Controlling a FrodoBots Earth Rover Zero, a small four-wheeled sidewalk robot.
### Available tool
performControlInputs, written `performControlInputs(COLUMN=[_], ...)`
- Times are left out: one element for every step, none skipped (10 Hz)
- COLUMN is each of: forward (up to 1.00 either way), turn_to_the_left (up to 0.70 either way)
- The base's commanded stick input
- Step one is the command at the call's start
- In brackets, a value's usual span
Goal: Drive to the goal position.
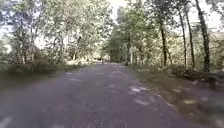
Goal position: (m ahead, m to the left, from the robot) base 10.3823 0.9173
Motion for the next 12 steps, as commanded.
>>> performControlInputs(forward=[0.45,0.45,0.45,0.45,0.45,0.45,0.45,0.45,0.45,0.45,0.45,0.45], turn_to_the_left=[-0.27,-0.27,-0.27,-0.27,-0.27,-0.27,-0.27,-0.27,-0.27,-0.07,0.0,0.0])
